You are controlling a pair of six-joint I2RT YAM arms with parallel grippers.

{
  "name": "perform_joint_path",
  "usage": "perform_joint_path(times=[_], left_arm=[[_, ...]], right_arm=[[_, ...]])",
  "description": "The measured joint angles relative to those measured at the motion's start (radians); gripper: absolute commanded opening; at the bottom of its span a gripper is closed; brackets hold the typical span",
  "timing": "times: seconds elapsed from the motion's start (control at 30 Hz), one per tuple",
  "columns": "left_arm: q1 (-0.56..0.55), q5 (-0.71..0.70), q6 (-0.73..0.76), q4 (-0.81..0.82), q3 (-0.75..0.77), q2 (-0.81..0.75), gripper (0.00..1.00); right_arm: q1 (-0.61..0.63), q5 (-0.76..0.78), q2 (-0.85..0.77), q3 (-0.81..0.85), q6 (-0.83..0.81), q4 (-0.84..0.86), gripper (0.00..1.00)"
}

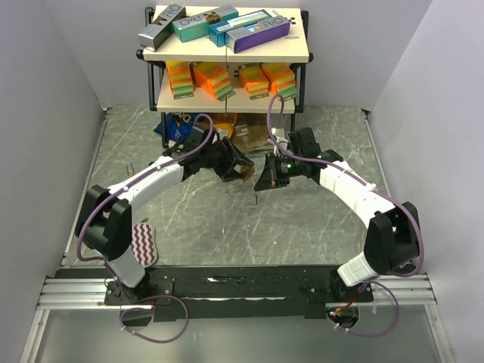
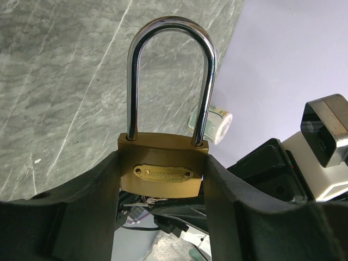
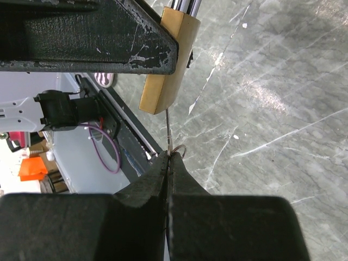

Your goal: Unlock with the key

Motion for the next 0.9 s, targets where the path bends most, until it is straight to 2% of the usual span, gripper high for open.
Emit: perform_joint_path(times=[0.9], left_arm=[[-0.008,-0.008,0.000,0.001,0.000,0.000,0.01]], right_arm=[[0.000,0.015,0.000,0.025,0.000,-0.036,0.00]])
